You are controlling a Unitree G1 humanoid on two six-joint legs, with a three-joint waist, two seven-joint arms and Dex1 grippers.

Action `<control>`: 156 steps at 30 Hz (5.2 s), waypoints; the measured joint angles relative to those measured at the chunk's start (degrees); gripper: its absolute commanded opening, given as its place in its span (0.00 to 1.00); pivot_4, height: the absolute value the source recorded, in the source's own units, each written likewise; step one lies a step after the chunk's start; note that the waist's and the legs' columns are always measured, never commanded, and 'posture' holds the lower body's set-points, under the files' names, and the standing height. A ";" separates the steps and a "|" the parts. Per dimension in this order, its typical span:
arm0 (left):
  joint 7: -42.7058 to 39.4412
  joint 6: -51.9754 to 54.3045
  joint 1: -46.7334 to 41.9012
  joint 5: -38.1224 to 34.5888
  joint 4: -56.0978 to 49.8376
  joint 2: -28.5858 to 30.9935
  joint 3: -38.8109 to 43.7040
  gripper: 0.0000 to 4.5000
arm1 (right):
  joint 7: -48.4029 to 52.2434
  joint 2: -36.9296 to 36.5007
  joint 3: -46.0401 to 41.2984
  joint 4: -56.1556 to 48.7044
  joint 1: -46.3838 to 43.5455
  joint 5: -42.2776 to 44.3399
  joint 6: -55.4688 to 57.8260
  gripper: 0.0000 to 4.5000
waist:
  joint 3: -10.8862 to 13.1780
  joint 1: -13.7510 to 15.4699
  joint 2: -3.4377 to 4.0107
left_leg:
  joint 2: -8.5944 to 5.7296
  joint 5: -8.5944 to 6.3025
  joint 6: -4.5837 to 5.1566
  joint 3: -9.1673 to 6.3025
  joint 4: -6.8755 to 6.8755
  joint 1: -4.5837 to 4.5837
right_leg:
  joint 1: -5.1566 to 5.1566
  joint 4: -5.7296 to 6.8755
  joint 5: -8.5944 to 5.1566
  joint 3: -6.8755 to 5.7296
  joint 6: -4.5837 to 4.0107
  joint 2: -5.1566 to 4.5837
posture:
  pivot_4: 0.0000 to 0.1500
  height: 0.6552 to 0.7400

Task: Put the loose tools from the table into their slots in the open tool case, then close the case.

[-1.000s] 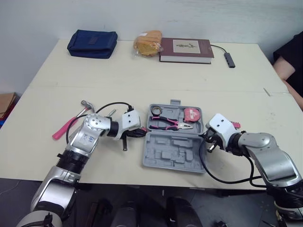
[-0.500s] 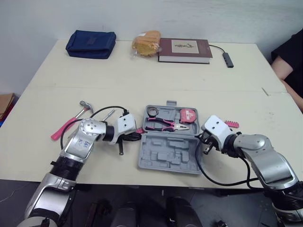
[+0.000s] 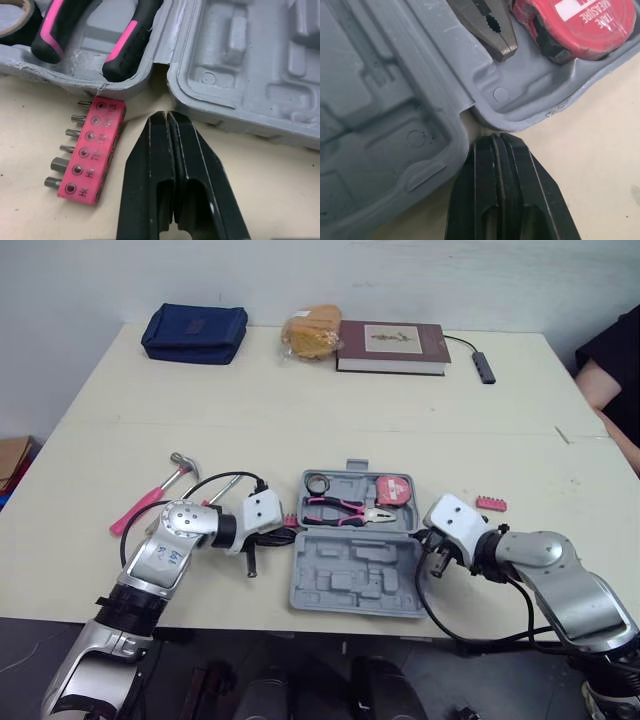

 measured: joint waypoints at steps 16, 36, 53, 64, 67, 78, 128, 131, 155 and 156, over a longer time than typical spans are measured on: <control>-9.74 -14.91 10.01 -11.35 26.57 20.09 27.75 0.58 | 18.11 7.49 -49.49 2.36 35.15 18.32 -34.43 0.33 | 0.02 -0.23 -0.03 | 0.06 -0.35 0.34 0.12 -0.21 0.54 | 0.43 -0.37 0.02 0.04 0.04 -0.08 | 1.00 1.00; 3.48 -26.85 14.48 -12.48 56.39 26.88 43.22 1.00 | 19.01 13.34 -55.02 30.25 42.29 18.18 -62.86 0.99 | 0.06 -1.54 -0.04 | -0.04 -0.48 -0.08 0.28 -1.27 1.91 | 1.20 -0.34 -0.24 -0.25 -0.43 -0.74 | 1.00 1.00; 9.66 -3.95 14.63 -11.26 17.80 17.51 28.99 1.00 | 13.47 7.25 -32.37 -0.69 25.89 27.86 -47.24 0.99 | 0.09 -1.54 -0.02 | 0.03 -0.29 -0.18 0.22 -1.24 1.89 | 1.23 -0.34 -0.26 -0.34 -0.45 -0.63 | 1.00 1.00; 13.37 4.44 13.52 -9.05 15.15 16.84 25.98 0.52 | 10.45 5.11 -26.65 -8.72 20.43 29.90 -39.00 1.00 | 0.15 -0.36 -0.18 | 0.02 -0.31 -0.15 0.22 -1.11 1.78 | 1.23 -0.47 -0.24 -0.34 -0.42 -0.65 | 1.00 1.00; 13.48 6.18 13.41 -9.02 14.17 16.80 25.07 0.52 | 10.58 5.11 -26.29 -8.73 19.65 29.88 -38.70 1.00 | 0.15 -0.12 -0.17 | 0.02 -0.31 -0.15 0.21 -1.11 1.78 | 1.24 -0.47 -0.24 -0.34 -0.42 -0.66 | 1.00 1.00; 17.35 10.82 7.54 -5.91 14.54 14.49 19.88 0.52 | 11.90 3.58 -19.68 -11.22 13.28 30.57 -35.97 1.00 | 0.15 -0.10 -0.20 | 0.01 -0.31 -0.13 0.20 -1.10 1.70 | 1.22 -0.51 -0.24 -0.39 -0.41 -0.65 | 1.00 1.00; 1.19 9.03 -7.52 -4.59 -19.03 5.84 -8.84 0.01 | 14.24 3.16 -29.08 -10.01 31.23 27.43 -35.17 1.00 | 0.21 1.26 -0.12 | -0.06 -0.21 0.06 0.05 -0.77 1.11 | 1.18 -0.89 -0.05 -0.70 -0.07 -0.45 | 1.00 1.00; 1.35 9.86 -10.47 -1.13 -18.20 5.06 -12.61 0.01 | 13.40 3.81 -29.27 -11.07 32.20 27.26 -35.17 1.00 | 0.21 1.33 -0.12 | -0.03 -0.21 0.06 0.04 -0.77 1.08 | 1.17 -0.83 -0.03 -0.69 -0.05 -0.16 | 1.00 1.00; 0.58 18.11 -19.23 13.87 -12.32 -3.44 -25.51 0.01 | 9.11 7.24 -29.12 -15.99 37.12 25.36 -35.31 1.00 | 0.21 1.40 -0.10 | 0.01 -0.34 0.26 0.03 -0.16 0.90 | 1.18 -0.87 0.03 -0.44 0.08 -0.33 | 1.00 1.00; 0.58 18.22 -19.23 14.07 -12.32 -3.58 -25.51 0.01 | 9.00 7.25 -29.12 -15.99 37.11 25.36 -35.31 1.00 | 0.21 1.40 -0.10 | 0.01 -0.34 0.26 0.03 -0.15 0.90 | 1.18 -0.87 0.03 -0.44 0.08 -0.34 | 1.00 1.00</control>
